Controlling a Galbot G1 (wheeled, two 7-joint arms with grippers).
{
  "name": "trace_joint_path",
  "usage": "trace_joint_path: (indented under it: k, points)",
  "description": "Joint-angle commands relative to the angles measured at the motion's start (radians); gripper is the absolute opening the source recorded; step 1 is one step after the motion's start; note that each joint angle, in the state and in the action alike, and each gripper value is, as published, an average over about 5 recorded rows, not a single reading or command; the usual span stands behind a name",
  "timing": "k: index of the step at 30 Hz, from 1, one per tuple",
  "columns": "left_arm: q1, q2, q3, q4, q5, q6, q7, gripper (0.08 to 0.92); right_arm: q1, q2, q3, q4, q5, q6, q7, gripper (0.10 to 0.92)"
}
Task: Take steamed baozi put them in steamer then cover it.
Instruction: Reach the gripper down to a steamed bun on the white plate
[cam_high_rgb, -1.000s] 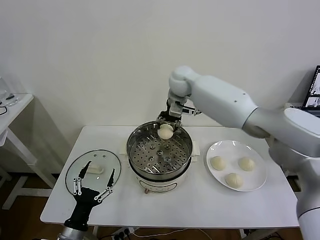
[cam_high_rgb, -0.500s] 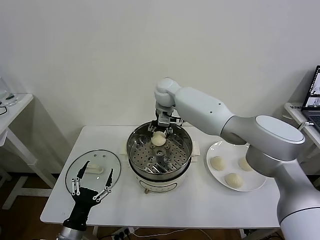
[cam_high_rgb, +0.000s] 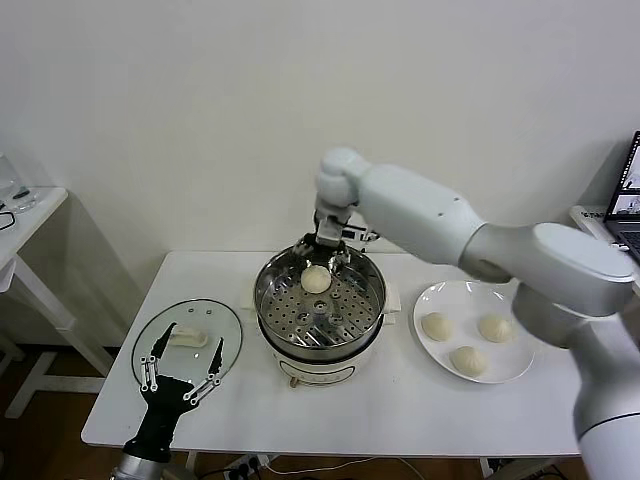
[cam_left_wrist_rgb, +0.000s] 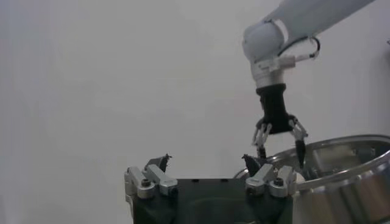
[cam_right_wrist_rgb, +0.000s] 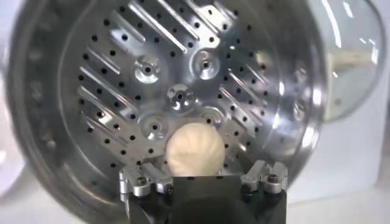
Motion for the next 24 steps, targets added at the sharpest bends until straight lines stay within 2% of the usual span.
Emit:
trace_joint_path:
  k: [1,7,11,24]
  points:
    - [-0.004,0.003,0.009,0.002,0.002,0.001,0.000,0.823,0.144,-0.286,-0.082,-0.017,0.355,-0.409,-0.101,0.823]
    - [-0.014,0.008,0.029,0.008,0.008,0.003,0.000,0.823,0.096,-0.395,-0.282,-0.069,0.458,-0.480,-0.047,0.823]
    - [-0.016,0.010,0.030,0.015,0.008,0.001,-0.001,0.823,0.020,-0.431,-0.332,-0.061,0.467,-0.494,0.017,0.823]
    - [-0.006,0.002,0.034,0.017,0.019,-0.004,-0.004,0.823,-0.202,-0.379,-0.217,-0.136,0.395,-0.503,0.138,0.823]
